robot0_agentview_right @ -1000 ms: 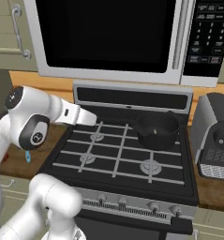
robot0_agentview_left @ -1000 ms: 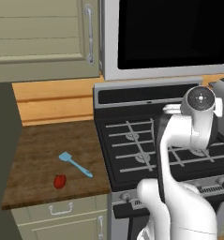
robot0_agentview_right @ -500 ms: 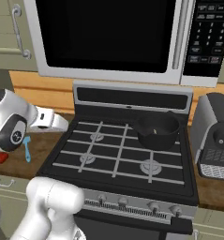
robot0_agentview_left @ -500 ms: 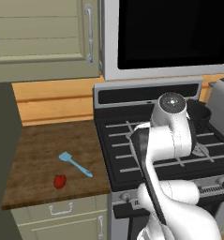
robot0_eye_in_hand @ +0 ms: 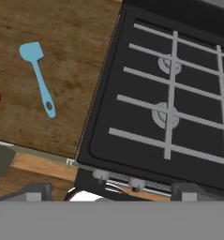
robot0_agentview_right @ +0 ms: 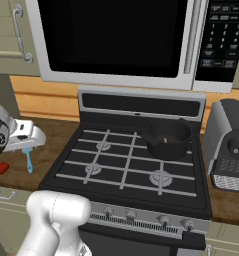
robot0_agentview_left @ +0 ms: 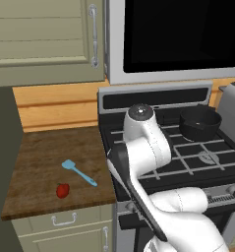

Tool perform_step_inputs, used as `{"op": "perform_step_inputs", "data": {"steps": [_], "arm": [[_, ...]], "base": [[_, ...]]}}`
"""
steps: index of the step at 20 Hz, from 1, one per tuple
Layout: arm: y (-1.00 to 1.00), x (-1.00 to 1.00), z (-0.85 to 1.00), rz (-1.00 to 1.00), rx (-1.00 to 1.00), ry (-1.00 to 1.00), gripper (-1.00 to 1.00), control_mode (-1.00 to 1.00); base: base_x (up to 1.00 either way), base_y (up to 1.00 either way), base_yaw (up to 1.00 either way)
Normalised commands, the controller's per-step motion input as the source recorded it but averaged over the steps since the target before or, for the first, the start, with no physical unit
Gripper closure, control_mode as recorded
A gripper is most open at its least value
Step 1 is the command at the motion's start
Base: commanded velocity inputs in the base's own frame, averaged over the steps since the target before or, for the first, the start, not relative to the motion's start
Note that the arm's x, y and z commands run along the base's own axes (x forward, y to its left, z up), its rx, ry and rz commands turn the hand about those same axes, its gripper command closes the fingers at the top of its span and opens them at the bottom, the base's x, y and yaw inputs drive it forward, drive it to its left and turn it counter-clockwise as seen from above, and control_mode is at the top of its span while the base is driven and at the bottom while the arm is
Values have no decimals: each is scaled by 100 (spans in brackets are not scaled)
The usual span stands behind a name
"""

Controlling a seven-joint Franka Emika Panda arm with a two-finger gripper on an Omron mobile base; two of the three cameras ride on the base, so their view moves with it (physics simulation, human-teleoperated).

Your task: Put the bell pepper and garlic in the pot. Retrieve the spatula and lightly stir the vegetables in the pot.

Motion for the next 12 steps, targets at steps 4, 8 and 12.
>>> {"op": "perform_step_inputs", "data": {"steps": [4,8,12], "arm": [[99,0,-9,1,0,16,-100,-100],[97,0,-14,0,0,17,-100,-100],[79,0,-26,-4,0,12,-100,-100]], "base": [[0,0,0],[0,0,0],[0,0,0]]}}
